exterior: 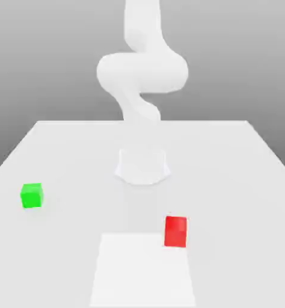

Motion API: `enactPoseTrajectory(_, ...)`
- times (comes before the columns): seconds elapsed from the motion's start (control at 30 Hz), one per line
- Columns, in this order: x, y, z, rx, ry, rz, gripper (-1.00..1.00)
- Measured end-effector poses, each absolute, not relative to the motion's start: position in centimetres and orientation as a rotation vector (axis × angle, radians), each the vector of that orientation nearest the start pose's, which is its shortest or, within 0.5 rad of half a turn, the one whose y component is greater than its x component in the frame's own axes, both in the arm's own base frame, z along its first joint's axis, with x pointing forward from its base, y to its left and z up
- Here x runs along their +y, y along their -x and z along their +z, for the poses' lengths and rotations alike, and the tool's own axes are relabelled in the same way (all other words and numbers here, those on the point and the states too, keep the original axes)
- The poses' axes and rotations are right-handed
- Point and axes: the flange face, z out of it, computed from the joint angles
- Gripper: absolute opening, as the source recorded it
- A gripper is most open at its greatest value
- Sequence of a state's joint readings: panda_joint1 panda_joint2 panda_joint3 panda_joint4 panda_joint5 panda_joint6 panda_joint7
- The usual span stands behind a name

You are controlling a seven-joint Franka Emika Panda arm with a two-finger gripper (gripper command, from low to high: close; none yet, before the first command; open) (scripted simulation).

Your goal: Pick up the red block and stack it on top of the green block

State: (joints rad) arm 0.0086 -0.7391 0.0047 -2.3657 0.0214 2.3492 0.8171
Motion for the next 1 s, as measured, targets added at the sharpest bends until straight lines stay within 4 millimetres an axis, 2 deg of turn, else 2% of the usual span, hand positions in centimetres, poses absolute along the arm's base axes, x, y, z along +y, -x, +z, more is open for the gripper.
enactPoseTrajectory(0.13,2.2,-40.6,56.2,1.125,2.535,-0.714,0.00)
enactPoseTrajectory(0.23,3.7,-41.4,48.7,1.171,2.587,-0.568,0.00)
enactPoseTrajectory(0.3,4.6,-41.2,43.6,1.202,2.625,-0.470,0.00)
enactPoseTrajectory(0.4,6.0,-39.6,36.1,1.252,2.686,-0.322,0.00)
enactPoseTrajectory(0.6,7.6,-33.4,21.0,1.355,2.816,-0.038,0.00)
enactPoseTrajectory(0.67,7.8,-32.7,18.3,1.362,2.827,-0.011,0.00)
enactPoseTrajectory(0.77,7.8,-32.4,15.6,1.366,2.828,-0.002,0.00)
enactPoseTrajectory(0.8,7.8,-32.3,14.8,1.366,2.827,0.000,-1.00)
enactPoseTrajectory(1.0,7.8,-32.2,14.4,1.367,2.827,-0.001,-1.00)
